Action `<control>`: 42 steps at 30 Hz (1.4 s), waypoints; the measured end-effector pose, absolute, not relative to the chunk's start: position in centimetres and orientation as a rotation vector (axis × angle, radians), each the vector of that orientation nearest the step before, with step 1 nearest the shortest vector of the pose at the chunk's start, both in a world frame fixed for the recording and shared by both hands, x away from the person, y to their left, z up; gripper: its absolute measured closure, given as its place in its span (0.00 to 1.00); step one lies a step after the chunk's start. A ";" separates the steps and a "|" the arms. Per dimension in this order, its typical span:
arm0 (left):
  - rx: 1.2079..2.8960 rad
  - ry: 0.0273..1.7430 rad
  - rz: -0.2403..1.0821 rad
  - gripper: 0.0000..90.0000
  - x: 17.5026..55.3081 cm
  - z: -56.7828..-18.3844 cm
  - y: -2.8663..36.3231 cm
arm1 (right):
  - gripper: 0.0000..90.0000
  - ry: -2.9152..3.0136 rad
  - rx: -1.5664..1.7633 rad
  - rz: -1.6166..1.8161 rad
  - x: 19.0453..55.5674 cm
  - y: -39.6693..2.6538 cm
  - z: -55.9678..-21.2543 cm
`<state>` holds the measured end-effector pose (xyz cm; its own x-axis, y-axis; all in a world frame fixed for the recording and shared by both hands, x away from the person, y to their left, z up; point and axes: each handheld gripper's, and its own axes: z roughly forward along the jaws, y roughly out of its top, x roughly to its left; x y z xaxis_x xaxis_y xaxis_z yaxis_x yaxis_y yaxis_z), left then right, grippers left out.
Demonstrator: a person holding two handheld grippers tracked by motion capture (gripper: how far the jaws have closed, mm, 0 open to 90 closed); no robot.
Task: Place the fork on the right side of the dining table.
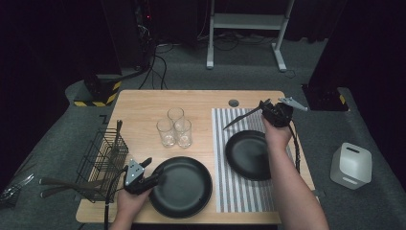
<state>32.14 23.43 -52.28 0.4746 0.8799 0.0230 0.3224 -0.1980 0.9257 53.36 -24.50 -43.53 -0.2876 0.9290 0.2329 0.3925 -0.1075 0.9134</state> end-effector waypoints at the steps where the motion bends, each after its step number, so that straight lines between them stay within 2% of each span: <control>1: 1.754 1.029 0.719 0.44 32.1 -52.3 23.4 | 0.77 1.661 1.474 1.406 53.4 -24.8 -43.8; 42: 1.777 1.038 0.744 0.45 32.2 -52.3 23.1 | 0.75 1.685 1.502 1.434 53.4 -27.0 -44.4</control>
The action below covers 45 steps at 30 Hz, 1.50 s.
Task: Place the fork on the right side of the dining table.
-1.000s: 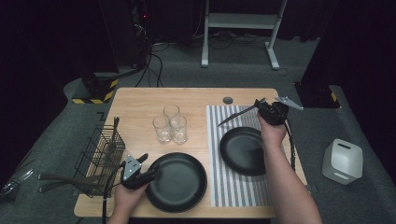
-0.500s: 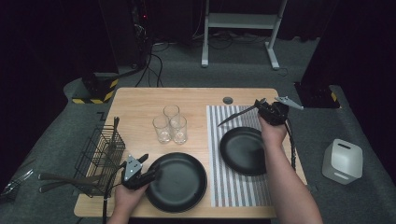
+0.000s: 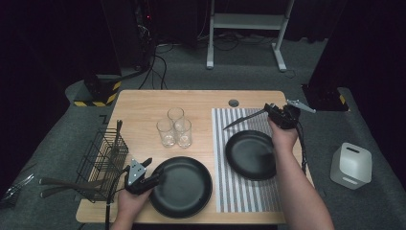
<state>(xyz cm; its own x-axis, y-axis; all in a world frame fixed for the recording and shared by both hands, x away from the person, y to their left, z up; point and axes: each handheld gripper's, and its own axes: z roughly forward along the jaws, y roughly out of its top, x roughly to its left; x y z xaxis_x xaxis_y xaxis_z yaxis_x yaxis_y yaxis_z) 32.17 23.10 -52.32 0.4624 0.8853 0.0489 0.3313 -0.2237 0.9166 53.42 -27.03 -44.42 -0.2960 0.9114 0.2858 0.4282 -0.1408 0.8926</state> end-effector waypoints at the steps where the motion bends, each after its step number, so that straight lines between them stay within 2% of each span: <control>1: 1.777 1.038 0.744 0.45 32.2 -52.3 23.1 | 0.75 1.683 1.504 1.437 53.4 -27.1 -44.5; 45: 1.780 1.038 0.757 0.45 32.1 -52.3 23.0 | 0.72 1.727 1.524 1.457 54.4 -29.5 -46.5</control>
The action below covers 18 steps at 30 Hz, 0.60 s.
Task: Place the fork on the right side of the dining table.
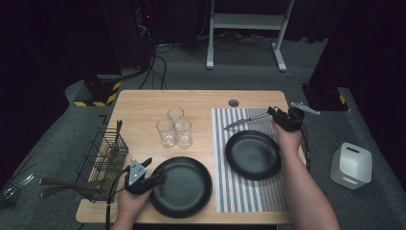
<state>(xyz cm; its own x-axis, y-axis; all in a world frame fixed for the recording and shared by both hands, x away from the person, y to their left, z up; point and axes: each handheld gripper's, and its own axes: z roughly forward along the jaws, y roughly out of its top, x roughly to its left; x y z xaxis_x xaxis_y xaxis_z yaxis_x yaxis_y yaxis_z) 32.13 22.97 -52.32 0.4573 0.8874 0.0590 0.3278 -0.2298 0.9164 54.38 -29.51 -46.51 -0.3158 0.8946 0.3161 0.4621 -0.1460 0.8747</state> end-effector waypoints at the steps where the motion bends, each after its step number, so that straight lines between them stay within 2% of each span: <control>1: 1.780 1.038 0.756 0.45 32.1 -52.3 23.0 | 0.72 1.728 1.524 1.457 54.4 -29.6 -46.6; 18: 1.772 1.041 0.759 0.44 32.1 -52.3 23.0 | 0.71 1.731 1.562 1.478 55.3 -30.4 -47.8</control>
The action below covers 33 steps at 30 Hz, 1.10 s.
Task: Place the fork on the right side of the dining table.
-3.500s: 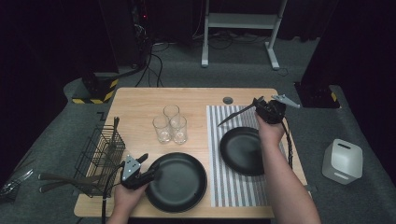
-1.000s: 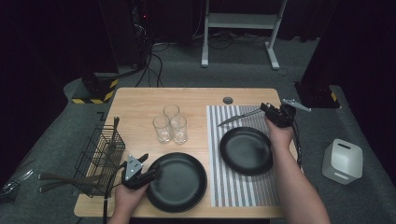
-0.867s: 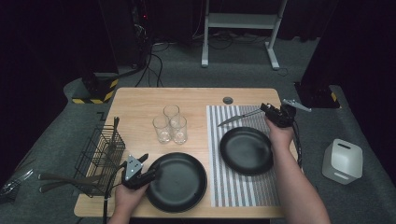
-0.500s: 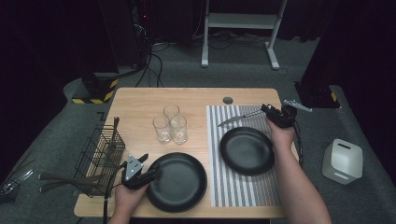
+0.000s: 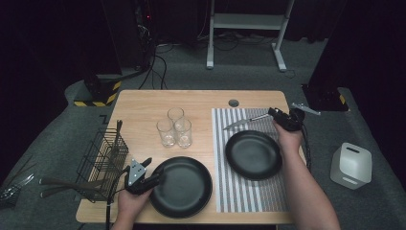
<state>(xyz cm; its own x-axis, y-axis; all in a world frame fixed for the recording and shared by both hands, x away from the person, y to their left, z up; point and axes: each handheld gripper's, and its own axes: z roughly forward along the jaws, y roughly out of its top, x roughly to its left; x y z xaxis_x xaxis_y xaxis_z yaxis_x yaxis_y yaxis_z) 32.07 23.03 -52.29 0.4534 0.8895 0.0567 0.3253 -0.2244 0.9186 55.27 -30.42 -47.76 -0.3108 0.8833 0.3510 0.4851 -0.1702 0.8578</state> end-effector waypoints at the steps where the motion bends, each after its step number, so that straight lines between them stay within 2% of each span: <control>1: 1.772 1.040 0.760 0.44 32.1 -52.3 23.0 | 0.71 1.733 1.564 1.477 55.3 -30.5 -47.8; 13: 1.771 1.038 0.758 0.44 32.0 -52.3 23.1 | 0.69 1.745 1.596 1.443 55.2 -30.9 -48.4; 18: 1.774 1.037 0.755 0.44 32.1 -52.3 23.0 | 0.77 1.754 1.578 1.404 55.0 -31.2 -48.6; 33: 1.776 1.034 0.758 0.44 32.1 -52.3 23.0 | 0.73 1.854 1.506 1.216 54.2 -31.8 -48.7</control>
